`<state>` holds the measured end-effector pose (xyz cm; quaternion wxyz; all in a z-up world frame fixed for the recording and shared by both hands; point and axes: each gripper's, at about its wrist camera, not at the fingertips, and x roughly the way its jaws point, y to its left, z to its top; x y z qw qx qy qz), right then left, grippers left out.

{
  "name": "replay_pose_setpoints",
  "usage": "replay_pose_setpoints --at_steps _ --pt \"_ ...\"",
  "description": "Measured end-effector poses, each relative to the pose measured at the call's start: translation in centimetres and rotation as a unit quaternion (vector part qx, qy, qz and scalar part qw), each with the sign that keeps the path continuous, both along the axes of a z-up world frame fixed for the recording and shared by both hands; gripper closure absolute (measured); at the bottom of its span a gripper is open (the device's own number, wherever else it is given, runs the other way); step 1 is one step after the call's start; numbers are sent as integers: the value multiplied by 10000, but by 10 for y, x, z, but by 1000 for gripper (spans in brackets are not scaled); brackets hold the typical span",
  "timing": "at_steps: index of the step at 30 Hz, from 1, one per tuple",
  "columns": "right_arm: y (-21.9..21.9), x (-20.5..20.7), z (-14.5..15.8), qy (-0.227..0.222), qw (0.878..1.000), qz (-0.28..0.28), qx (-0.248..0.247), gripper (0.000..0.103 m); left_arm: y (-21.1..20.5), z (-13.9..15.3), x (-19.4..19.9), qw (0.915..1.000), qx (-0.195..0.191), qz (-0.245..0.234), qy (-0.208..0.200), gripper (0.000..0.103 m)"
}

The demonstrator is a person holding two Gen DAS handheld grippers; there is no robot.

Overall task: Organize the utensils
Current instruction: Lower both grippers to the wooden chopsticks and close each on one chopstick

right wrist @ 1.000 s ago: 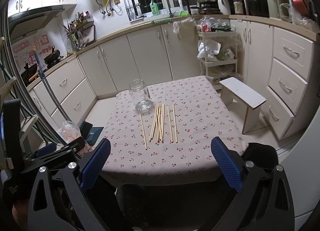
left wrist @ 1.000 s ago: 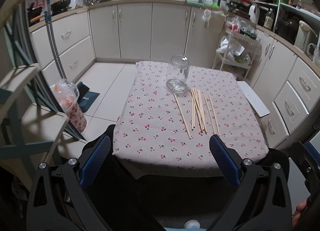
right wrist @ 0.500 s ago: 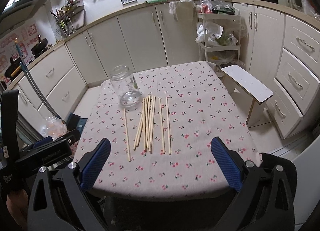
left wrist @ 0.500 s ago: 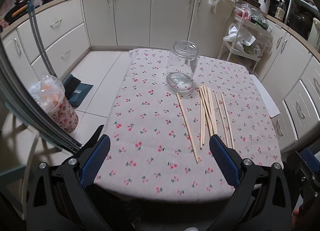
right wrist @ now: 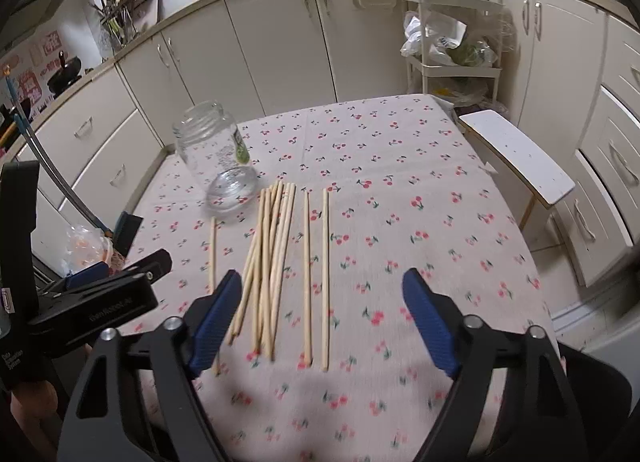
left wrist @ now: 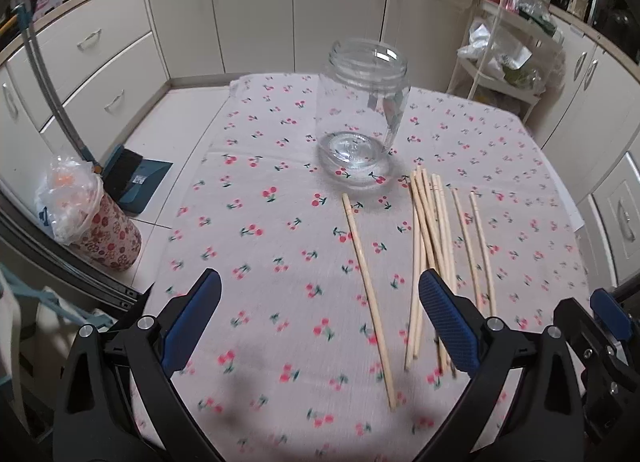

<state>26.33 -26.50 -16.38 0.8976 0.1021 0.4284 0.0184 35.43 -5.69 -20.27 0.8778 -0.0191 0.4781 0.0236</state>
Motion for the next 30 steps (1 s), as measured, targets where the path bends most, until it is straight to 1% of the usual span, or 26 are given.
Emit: replay_pose_setpoints --at_steps 1,2,3,4,6,7,8,10,12,14,20,24,28,30 --pt "-1 8 -5 44 10000 24 33 28 -1 -4 5 10000 -7 15 21 8" --pt "-1 14 -9 66 10000 40 50 31 -3 -10 13 10000 10 37 46 8" --pt "-1 20 -14 94 9999 72 69 38 -4 -14 17 10000 17 49 68 8" --pt "-1 29 -19 144 9997 137 127 41 -5 -19 23 9999 11 72 107 8" --pt "0 40 -27 248 9994 191 164 54 -5 -27 31 9998 11 110 153 8" --pt "1 47 -32 297 9991 232 203 56 -6 -30 35 9998 10 115 155 8" --pt "2 54 -37 350 9987 283 243 62 -8 -33 41 9998 14 123 171 10" --pt "4 66 -44 412 9983 371 194 65 -10 -38 48 9998 1 111 193 12" --pt "7 74 -49 432 9980 430 164 71 -12 -41 54 9998 3 107 192 14" --pt "8 82 -54 481 9977 465 109 73 -13 -45 60 9997 -28 107 240 17" --pt "8 96 -61 537 9972 514 -14 74 -16 -56 70 9994 -42 87 331 26" --pt "9 103 -67 580 9967 552 -108 78 -18 -62 74 9993 -9 63 356 29" --pt "7 113 -74 649 9961 579 -166 79 -19 -66 78 9994 83 68 330 30" --pt "10 114 -74 581 9960 628 -242 80 -21 -67 79 9994 125 44 313 30"
